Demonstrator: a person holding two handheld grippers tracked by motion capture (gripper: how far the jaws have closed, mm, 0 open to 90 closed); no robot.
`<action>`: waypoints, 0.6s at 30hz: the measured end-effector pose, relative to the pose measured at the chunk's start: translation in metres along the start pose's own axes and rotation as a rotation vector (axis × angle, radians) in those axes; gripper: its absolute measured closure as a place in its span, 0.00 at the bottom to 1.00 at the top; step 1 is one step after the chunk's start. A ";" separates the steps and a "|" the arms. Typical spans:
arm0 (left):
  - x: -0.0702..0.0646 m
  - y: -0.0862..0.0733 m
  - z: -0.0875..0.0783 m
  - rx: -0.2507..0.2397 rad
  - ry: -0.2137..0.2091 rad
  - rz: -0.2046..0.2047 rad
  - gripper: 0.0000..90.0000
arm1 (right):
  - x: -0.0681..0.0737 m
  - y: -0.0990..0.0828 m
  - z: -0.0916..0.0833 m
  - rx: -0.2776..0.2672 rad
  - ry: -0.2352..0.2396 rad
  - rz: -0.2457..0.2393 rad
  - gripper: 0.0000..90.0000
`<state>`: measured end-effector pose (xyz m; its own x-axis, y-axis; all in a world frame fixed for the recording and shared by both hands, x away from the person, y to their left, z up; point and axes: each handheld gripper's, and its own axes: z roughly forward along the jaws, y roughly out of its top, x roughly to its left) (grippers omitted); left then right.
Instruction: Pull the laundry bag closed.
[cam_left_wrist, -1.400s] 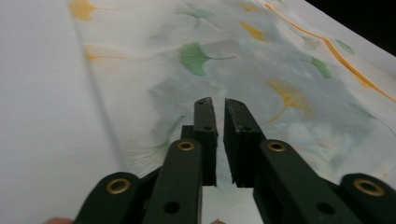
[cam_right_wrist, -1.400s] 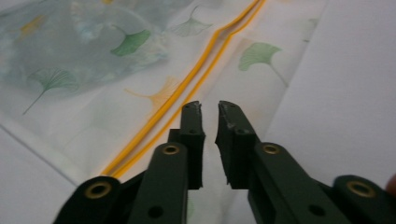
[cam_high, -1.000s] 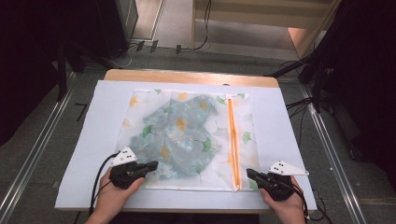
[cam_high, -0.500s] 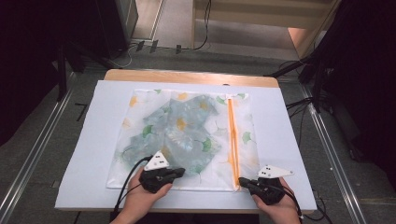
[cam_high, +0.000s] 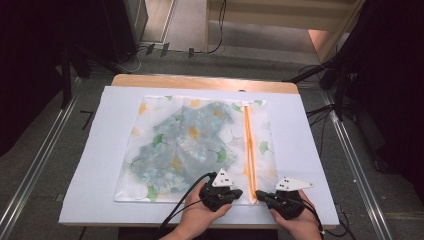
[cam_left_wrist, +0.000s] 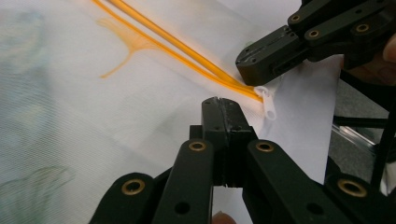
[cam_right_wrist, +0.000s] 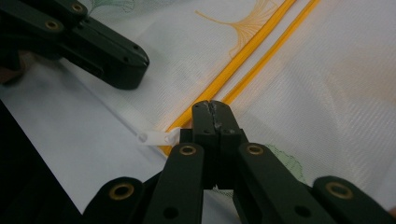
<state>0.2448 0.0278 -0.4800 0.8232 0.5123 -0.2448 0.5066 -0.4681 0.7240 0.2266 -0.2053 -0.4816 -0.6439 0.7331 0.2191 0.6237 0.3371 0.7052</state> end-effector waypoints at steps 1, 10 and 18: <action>-0.002 0.000 0.002 0.016 0.018 0.013 1.00 | 0.000 0.000 -0.001 0.000 -0.005 0.002 1.00; -0.001 -0.001 0.003 0.024 0.020 0.004 1.00 | 0.010 -0.001 -0.015 -0.088 0.050 -0.064 0.93; 0.006 -0.001 0.003 0.028 -0.025 -0.057 1.00 | 0.024 -0.004 0.000 -0.011 -0.006 -0.156 0.67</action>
<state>0.2502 0.0293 -0.4835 0.7986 0.5210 -0.3014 0.5598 -0.4588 0.6901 0.2086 -0.1891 -0.4786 -0.7296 0.6762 0.1024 0.5118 0.4404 0.7377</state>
